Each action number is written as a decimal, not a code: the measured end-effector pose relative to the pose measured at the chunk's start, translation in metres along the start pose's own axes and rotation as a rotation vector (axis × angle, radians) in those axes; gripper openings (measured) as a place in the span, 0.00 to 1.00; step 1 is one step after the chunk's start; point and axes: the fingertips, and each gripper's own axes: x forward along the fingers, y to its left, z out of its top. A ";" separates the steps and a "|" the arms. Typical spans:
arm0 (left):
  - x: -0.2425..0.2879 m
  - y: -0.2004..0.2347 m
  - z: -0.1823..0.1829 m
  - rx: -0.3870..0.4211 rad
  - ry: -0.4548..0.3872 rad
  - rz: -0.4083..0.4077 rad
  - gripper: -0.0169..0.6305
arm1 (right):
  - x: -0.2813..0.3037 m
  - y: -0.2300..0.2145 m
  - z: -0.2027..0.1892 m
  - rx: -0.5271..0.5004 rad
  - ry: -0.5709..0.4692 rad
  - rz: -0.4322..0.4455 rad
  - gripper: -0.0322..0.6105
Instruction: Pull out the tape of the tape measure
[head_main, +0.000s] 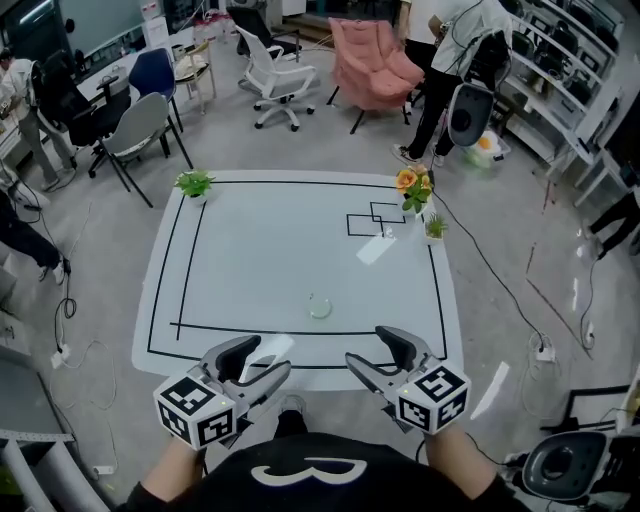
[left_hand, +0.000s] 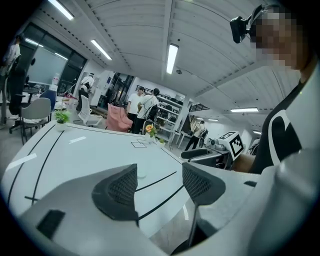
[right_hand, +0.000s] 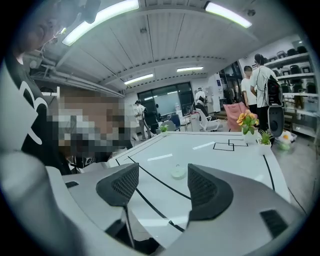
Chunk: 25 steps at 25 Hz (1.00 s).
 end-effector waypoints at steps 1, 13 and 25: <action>0.001 0.008 0.002 -0.003 0.001 -0.003 0.44 | 0.008 -0.001 0.001 -0.001 0.011 -0.004 0.49; 0.019 0.072 0.012 -0.015 0.035 -0.028 0.44 | 0.091 -0.035 -0.016 -0.028 0.150 -0.054 0.49; 0.029 0.113 0.019 -0.005 0.048 -0.027 0.44 | 0.148 -0.046 -0.042 -0.099 0.284 -0.056 0.49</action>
